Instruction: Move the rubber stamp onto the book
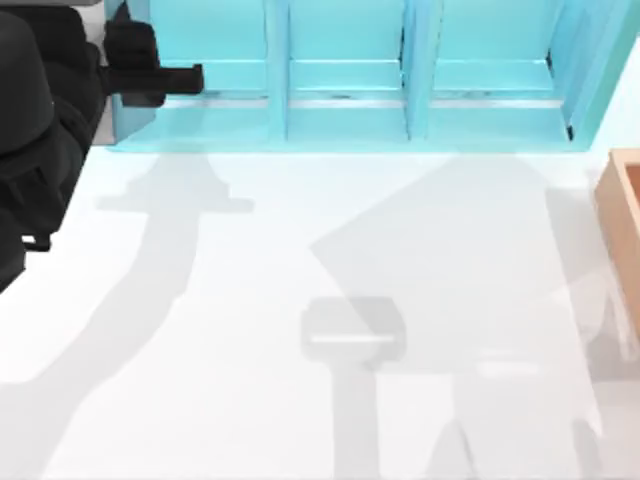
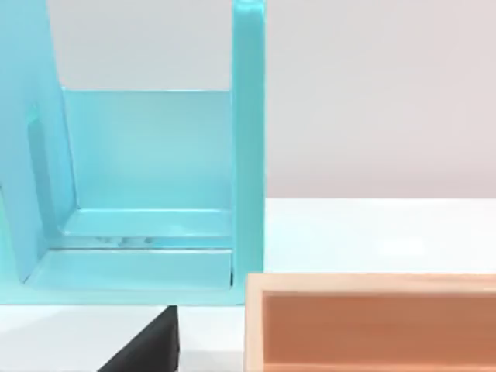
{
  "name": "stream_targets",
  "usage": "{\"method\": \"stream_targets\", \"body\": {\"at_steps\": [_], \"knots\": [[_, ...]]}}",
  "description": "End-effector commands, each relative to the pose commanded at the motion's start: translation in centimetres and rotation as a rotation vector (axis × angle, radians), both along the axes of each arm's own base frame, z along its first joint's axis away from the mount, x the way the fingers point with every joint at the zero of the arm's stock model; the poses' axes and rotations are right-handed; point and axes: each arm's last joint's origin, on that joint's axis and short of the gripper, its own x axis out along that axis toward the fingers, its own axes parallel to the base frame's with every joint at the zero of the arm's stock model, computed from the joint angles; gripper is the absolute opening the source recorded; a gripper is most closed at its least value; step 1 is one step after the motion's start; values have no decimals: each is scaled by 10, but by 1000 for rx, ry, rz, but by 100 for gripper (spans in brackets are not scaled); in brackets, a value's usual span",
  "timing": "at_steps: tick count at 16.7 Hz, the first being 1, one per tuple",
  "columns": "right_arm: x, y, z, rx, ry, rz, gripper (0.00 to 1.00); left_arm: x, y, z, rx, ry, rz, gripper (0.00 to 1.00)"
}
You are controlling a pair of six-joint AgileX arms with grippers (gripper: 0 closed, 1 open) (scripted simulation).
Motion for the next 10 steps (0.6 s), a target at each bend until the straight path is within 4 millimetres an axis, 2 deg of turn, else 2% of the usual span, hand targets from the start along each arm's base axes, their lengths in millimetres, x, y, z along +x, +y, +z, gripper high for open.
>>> {"method": "stream_targets", "body": {"at_steps": [5,10], "knots": [[0,0,0,0,0,0,100,7,-21,1,-131,17,14,0],[0,0,0,0,0,0,100,16,-68,-13,-397,95,76,0]]}}
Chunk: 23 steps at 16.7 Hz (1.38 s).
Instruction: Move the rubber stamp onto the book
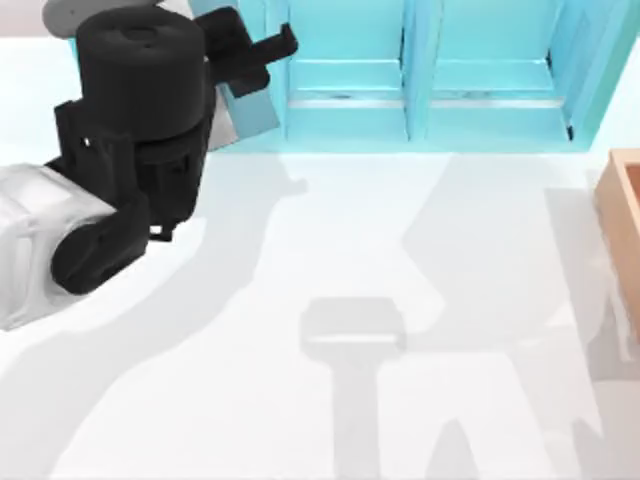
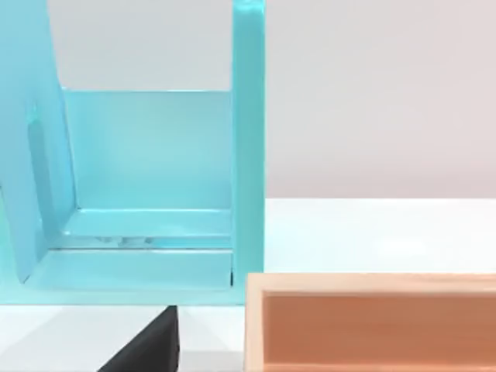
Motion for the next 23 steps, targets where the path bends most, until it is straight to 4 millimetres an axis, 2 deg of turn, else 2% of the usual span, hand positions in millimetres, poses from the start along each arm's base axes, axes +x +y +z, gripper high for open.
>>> {"method": "stream_targets", "body": {"at_steps": [6,13,18,23], "knots": [[0,0,0,0,0,0,100,-5,-73,-47,-365,114,144,0],[0,0,0,0,0,0,100,-42,-146,-104,-769,112,319,0],[0,0,0,0,0,0,100,-70,-177,-125,-1008,52,374,0],[0,0,0,0,0,0,100,-84,-191,-129,-1116,15,382,0]]}}
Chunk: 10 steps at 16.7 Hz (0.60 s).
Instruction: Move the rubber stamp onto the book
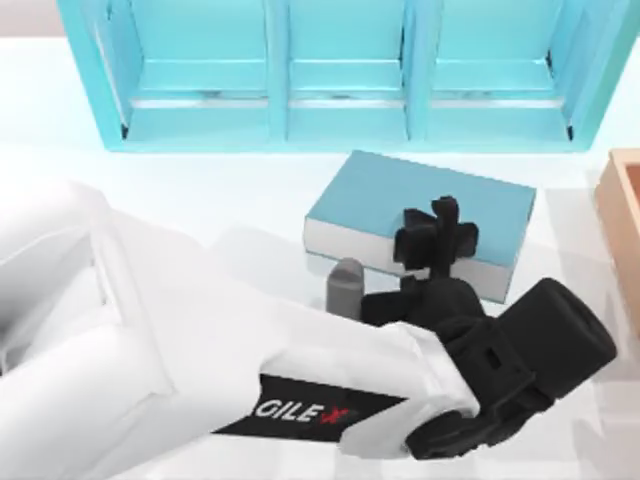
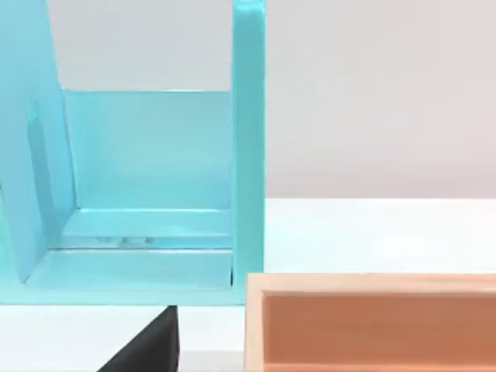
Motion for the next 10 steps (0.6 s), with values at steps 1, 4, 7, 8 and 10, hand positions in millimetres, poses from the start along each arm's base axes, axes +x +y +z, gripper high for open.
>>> {"method": "stream_targets", "body": {"at_steps": [1,4,7,8,10], "knots": [[0,0,0,0,0,0,100,0,0,0,0,0,0,0],[0,0,0,0,0,0,100,0,0,0,0,0,0,0],[0,0,0,0,0,0,100,-1,1,-1,4,4,1,0],[0,0,0,0,0,0,100,-3,1,0,3,3,0,0],[0,0,0,0,0,0,100,-5,0,1,0,0,0,0]]}}
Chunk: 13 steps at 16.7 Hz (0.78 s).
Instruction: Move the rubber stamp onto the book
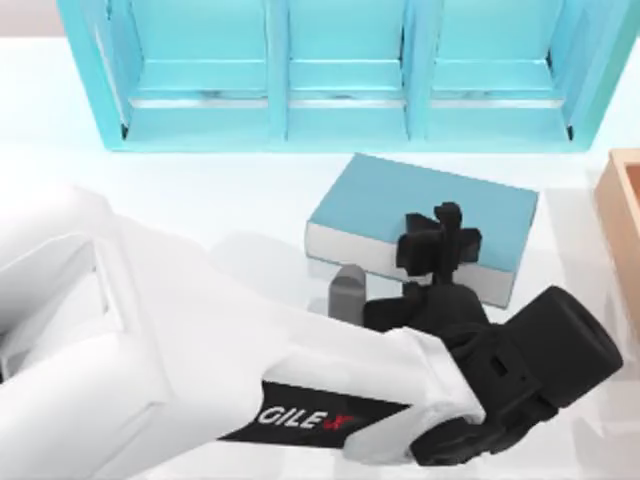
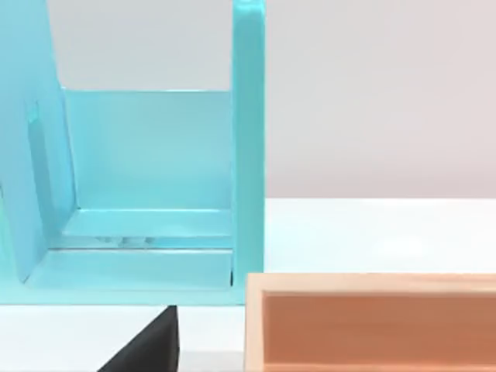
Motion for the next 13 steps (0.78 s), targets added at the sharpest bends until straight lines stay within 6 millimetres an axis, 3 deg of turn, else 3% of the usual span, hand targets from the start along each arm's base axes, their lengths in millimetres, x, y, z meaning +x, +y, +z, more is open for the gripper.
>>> {"method": "stream_targets", "body": {"at_steps": [3,9,13], "knots": [[0,0,0,0,0,0,100,1,1,-4,9,6,2,0],[0,0,0,0,0,0,100,1,1,-32,8,6,1,0],[0,0,0,0,0,0,100,1,1,-33,8,6,1,0]]}}
